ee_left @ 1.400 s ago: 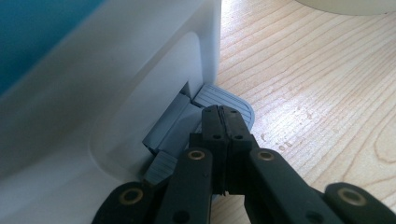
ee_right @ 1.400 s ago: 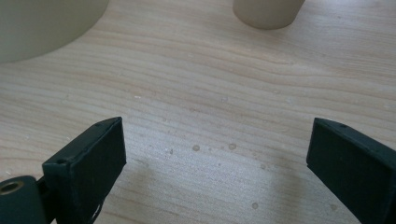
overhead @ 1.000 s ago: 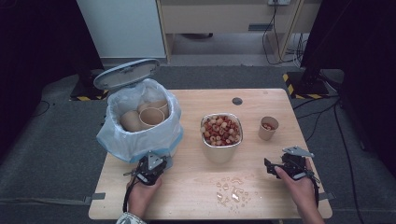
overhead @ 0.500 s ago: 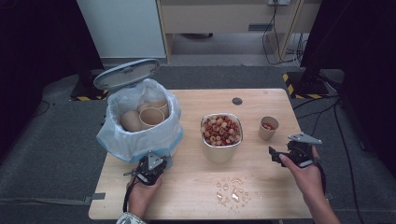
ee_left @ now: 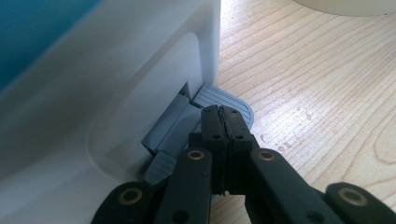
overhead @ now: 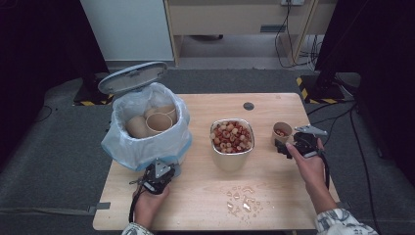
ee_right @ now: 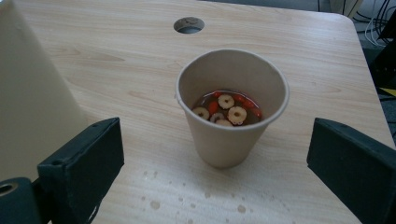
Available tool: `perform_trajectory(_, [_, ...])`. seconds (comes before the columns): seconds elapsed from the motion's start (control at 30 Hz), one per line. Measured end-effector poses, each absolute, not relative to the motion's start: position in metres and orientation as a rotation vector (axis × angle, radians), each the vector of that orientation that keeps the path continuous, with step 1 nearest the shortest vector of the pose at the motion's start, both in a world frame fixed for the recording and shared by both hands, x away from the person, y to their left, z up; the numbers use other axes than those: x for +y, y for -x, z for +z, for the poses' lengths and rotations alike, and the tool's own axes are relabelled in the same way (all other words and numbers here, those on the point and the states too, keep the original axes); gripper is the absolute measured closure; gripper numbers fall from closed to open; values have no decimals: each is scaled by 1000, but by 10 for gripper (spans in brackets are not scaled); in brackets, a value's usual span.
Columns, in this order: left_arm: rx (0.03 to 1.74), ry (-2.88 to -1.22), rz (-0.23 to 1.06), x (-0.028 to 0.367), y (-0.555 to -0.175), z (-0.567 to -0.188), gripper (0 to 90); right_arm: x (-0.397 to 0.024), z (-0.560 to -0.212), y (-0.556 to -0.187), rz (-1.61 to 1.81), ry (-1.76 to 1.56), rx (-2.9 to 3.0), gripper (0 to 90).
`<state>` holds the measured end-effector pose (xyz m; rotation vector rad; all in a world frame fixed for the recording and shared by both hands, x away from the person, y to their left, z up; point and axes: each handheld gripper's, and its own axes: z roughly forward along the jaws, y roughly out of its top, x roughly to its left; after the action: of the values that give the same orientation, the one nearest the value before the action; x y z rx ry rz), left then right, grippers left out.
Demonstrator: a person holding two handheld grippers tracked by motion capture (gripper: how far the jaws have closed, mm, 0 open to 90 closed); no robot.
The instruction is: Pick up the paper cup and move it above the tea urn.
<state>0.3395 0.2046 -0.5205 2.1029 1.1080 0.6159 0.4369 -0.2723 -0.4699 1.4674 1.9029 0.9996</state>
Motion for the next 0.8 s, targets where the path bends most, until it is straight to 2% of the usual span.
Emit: perform_trajectory(0.8, [1105, -2100, 618, 204, -339, -521, 881, -270, -514, -476, 1031, -1503, 1828, 127])
